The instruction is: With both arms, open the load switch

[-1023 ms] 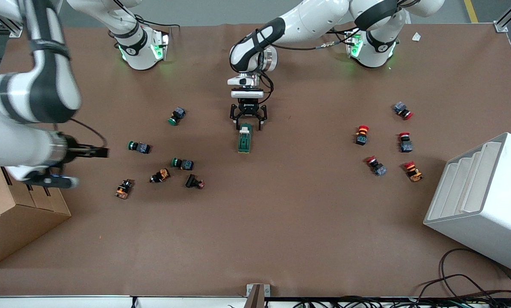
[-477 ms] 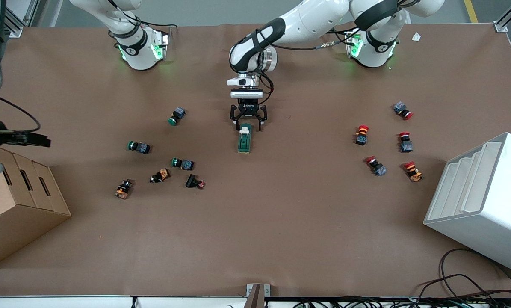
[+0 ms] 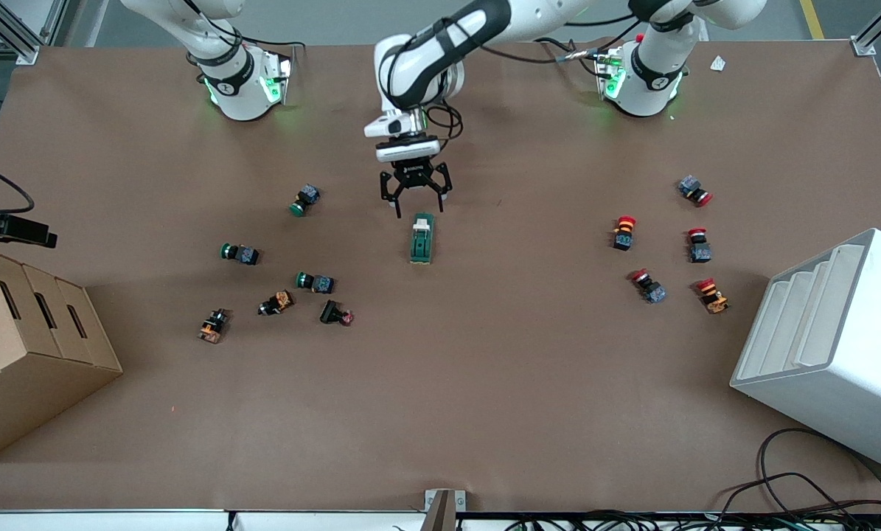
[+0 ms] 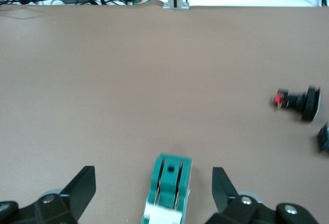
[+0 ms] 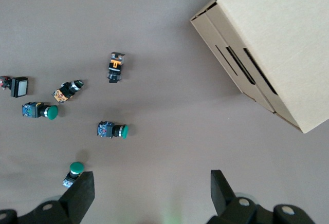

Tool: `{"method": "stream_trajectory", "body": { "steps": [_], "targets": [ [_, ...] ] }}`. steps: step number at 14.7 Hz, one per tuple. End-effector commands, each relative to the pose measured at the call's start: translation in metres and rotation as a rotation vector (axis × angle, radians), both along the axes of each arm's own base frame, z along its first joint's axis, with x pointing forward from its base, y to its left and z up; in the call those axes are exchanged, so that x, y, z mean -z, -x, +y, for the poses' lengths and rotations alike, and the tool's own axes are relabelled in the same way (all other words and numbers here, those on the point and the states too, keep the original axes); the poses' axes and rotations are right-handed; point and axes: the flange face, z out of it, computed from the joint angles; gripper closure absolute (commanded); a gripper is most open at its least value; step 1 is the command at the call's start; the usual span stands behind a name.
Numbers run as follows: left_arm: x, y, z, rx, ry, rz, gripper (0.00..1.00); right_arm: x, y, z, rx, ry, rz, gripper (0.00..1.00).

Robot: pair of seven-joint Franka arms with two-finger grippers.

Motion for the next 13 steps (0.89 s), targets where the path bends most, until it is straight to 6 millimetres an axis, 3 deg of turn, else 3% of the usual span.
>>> {"method": "stream_trajectory", "body": {
  "steps": [1,4,7,9,13],
  "targets": [
    [-0.083,-0.041,0.008,-0.061,0.013,0.091,0.00,-0.024,0.013,0.003,-0.024,-0.054,-0.026,0.00],
    [-0.168,-0.111,0.050,-0.127,0.045,0.198,0.00,-0.050,0.057,0.011,-0.041,-0.057,-0.051,0.00],
    [-0.246,-0.176,0.116,-0.094,0.058,0.336,0.00,-0.046,0.091,0.015,-0.045,-0.045,-0.036,0.00],
    [-0.287,-0.215,0.176,-0.043,0.051,0.406,0.00,-0.046,0.111,0.017,-0.046,-0.042,-0.071,0.00],
    [-0.345,-0.259,0.293,0.091,0.004,0.522,0.00,-0.055,0.121,0.016,-0.044,-0.040,-0.069,0.00]
  ]
}}
